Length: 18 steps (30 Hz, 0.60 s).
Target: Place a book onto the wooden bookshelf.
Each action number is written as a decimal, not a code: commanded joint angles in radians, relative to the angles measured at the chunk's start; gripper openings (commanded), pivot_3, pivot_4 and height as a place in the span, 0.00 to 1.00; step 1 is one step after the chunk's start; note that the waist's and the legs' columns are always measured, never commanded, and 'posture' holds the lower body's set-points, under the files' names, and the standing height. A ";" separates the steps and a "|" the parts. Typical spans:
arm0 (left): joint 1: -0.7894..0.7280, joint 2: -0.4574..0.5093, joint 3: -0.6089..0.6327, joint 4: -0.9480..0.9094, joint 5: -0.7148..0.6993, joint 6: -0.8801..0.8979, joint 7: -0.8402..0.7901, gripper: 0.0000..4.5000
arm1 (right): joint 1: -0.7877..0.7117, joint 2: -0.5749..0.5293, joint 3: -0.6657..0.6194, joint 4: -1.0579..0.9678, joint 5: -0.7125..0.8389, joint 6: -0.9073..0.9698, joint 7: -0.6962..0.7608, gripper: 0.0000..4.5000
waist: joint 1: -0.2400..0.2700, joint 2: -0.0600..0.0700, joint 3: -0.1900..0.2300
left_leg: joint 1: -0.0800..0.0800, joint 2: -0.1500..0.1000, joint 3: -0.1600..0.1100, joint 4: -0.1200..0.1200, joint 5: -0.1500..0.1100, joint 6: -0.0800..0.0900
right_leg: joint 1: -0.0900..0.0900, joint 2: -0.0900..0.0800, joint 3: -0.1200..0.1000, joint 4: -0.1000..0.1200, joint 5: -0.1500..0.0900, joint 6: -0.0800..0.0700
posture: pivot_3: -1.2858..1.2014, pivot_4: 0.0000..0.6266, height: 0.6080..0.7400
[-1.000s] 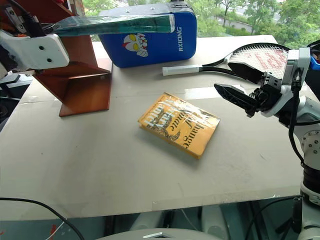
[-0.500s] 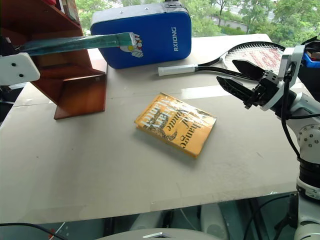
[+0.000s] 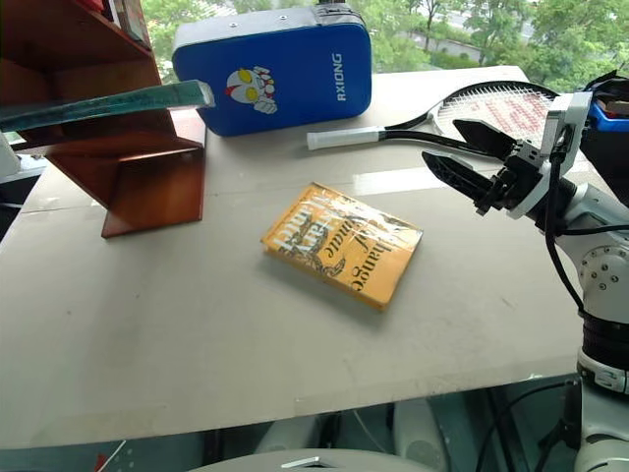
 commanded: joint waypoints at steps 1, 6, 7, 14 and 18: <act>0.012 0.021 0.057 0.049 -0.001 0.014 0.003 0.20 | -0.024 0.001 -0.015 -0.020 -0.005 -0.024 -0.004 1.00 | -0.008 0.000 0.000 | 0.000 0.000 0.001 0.000 0.000 0.000 | -0.001 0.000 0.000 0.001 0.000 0.000 | 0.52 0.24 1.00; 0.034 0.021 0.082 0.065 0.006 0.044 0.015 0.69 | -0.020 0.006 -0.015 -0.026 -0.007 -0.024 -0.003 1.00 | -0.006 -0.001 -0.001 | 0.000 0.000 0.001 0.000 0.000 0.000 | -0.002 0.000 0.000 0.003 0.000 0.000 | 0.52 0.24 1.00; 0.042 0.020 0.092 0.065 0.010 0.046 0.018 0.81 | -0.018 0.006 -0.013 -0.026 -0.010 -0.026 0.000 1.00 | -0.005 -0.001 -0.001 | 0.000 0.000 0.001 0.000 0.000 0.000 | -0.002 0.000 0.000 0.003 0.000 0.000 | 0.52 0.24 1.00; 0.090 -0.045 0.257 0.008 -0.004 0.092 0.016 0.98 | -0.032 0.008 -0.001 -0.002 -0.024 -0.030 0.023 1.00 | -0.003 -0.001 -0.001 | -0.001 0.000 0.001 0.001 0.000 0.000 | -0.002 -0.001 0.000 0.003 0.000 0.000 | 0.52 0.24 1.00; 0.067 -0.244 0.387 -0.159 -0.210 0.250 -0.029 0.98 | -0.027 0.004 0.008 0.019 -0.049 -0.045 0.051 1.00 | -0.003 -0.001 -0.001 | -0.001 0.000 0.001 0.002 0.000 0.000 | -0.002 -0.001 0.000 0.003 0.000 0.000 | 0.52 0.24 1.00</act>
